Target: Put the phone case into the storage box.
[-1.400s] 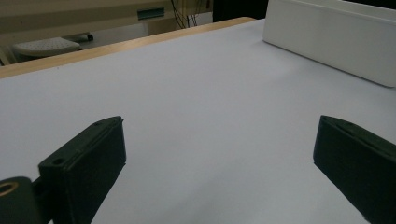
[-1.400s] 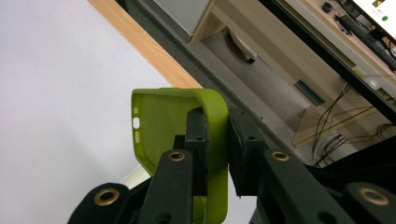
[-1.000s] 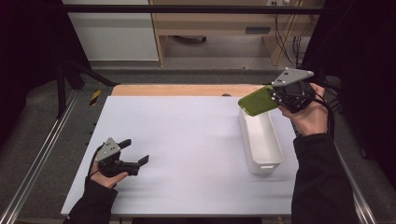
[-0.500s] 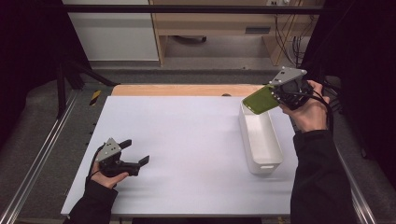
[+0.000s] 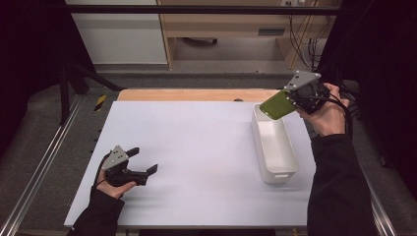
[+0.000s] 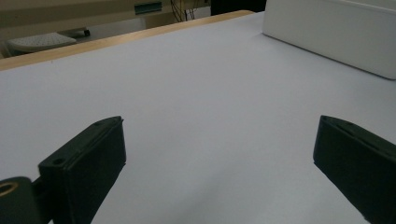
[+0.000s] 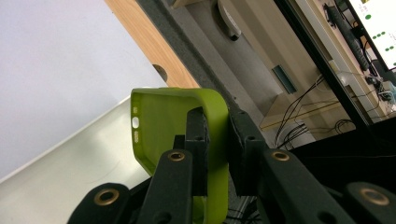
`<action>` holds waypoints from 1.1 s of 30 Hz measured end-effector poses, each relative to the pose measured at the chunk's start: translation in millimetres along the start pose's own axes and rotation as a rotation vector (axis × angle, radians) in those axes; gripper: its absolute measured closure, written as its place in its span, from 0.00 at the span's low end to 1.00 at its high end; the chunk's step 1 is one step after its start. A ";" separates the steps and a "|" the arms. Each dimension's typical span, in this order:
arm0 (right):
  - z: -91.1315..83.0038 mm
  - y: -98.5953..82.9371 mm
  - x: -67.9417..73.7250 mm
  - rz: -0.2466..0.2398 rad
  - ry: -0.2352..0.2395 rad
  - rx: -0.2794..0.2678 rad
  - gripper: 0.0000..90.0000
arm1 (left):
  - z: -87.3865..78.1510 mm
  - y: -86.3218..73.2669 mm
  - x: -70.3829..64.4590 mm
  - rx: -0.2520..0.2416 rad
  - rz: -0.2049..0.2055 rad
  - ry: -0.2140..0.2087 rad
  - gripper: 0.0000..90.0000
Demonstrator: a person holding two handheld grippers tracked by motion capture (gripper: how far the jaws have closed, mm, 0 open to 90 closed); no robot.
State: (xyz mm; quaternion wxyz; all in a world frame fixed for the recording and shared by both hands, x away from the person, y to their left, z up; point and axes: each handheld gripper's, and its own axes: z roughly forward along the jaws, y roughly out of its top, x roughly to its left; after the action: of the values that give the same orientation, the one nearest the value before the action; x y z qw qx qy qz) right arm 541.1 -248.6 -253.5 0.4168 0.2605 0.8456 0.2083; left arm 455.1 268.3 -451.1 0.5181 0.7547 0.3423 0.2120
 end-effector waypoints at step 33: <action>42.0 0.8 -4.9 -0.276 0.088 0.041 0.88 | 5.2 -3.9 0.6 0.022 -0.006 -0.012 0.03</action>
State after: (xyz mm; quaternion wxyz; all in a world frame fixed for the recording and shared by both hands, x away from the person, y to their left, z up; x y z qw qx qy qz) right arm 578.0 -245.3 -273.9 0.3989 0.1408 0.8948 0.1430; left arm 457.9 266.3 -456.7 0.5125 0.7605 0.3438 0.2021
